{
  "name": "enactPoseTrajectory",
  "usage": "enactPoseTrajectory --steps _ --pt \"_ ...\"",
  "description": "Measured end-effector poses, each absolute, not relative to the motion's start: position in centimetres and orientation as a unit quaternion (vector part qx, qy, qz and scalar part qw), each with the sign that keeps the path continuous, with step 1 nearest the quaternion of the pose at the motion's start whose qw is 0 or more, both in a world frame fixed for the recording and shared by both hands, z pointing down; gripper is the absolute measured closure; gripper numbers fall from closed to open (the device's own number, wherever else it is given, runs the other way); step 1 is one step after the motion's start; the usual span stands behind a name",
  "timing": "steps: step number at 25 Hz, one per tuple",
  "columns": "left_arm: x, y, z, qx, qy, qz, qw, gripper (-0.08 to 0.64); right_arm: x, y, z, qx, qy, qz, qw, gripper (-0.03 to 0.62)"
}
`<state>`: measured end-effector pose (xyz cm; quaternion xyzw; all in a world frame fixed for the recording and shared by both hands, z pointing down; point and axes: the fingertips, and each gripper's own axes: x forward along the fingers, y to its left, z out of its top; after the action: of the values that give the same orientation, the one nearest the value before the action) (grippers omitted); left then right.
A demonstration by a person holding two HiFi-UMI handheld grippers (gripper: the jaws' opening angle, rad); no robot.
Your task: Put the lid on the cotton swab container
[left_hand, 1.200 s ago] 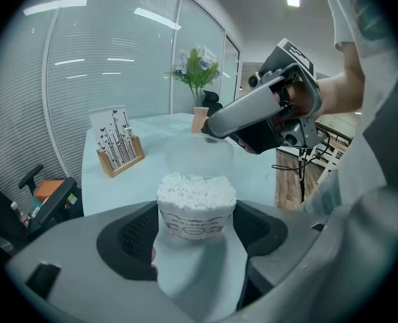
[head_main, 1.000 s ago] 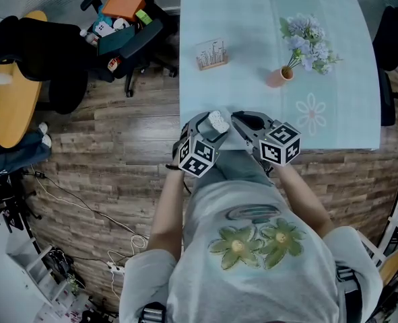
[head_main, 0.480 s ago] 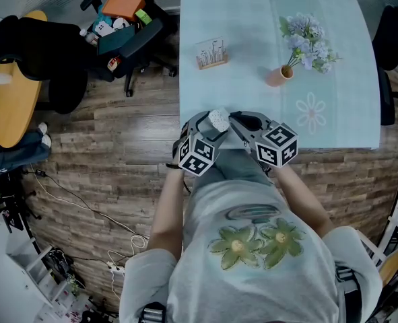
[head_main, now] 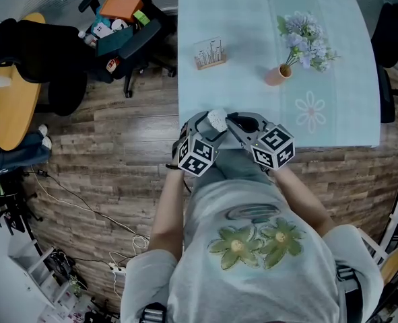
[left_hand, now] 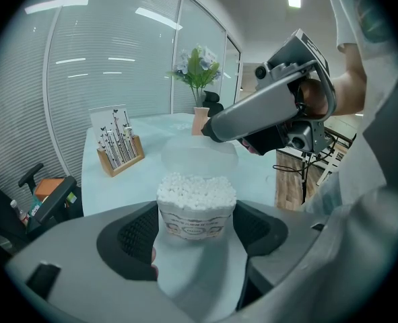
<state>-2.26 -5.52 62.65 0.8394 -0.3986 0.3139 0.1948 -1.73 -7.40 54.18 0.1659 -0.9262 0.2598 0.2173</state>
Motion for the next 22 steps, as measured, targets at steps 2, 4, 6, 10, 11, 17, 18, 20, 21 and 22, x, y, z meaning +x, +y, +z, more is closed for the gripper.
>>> enactPoseTrajectory --steps 2,4,6,10,11,17,18,20,21,22 --pt "-2.2 -5.54 62.69 0.839 -0.399 0.314 0.196 0.213 -1.73 -7.38 54.23 0.166 -0.926 0.257 0.22 0.558" --pt "-2.2 -5.51 62.72 0.839 -0.399 0.314 0.197 0.213 -1.8 -7.29 54.24 0.166 -0.926 0.255 0.223 0.557" --pt "-2.22 -5.46 62.68 0.839 -0.4 0.314 0.197 0.213 -1.87 -7.19 54.21 0.166 -0.926 0.252 0.225 0.557" --pt "-2.25 -5.51 62.73 0.839 -0.4 0.314 0.196 0.213 -1.97 -7.15 54.28 0.166 -0.927 0.249 0.228 0.557" --pt "-2.24 -5.53 62.74 0.839 -0.399 0.313 0.196 0.213 -2.0 -7.12 54.32 0.165 -0.927 0.248 0.229 0.557" --pt "-2.25 -5.53 62.67 0.839 -0.399 0.313 0.196 0.213 -2.27 -6.85 54.33 0.166 -0.926 0.245 0.235 0.557" --pt "-2.24 -5.54 62.61 0.839 -0.399 0.313 0.196 0.213 -2.31 -6.8 54.3 0.166 -0.926 0.244 0.236 0.556" --pt "-2.21 -5.54 62.58 0.839 -0.399 0.313 0.196 0.213 -2.39 -6.68 54.29 0.167 -0.926 0.241 0.238 0.555" --pt "-2.21 -5.53 62.61 0.839 -0.398 0.313 0.196 0.213 -2.43 -6.63 54.32 0.167 -0.926 0.239 0.239 0.555" --pt "-2.21 -5.53 62.63 0.839 -0.398 0.314 0.196 0.213 -2.47 -6.59 54.34 0.168 -0.927 0.236 0.241 0.555"
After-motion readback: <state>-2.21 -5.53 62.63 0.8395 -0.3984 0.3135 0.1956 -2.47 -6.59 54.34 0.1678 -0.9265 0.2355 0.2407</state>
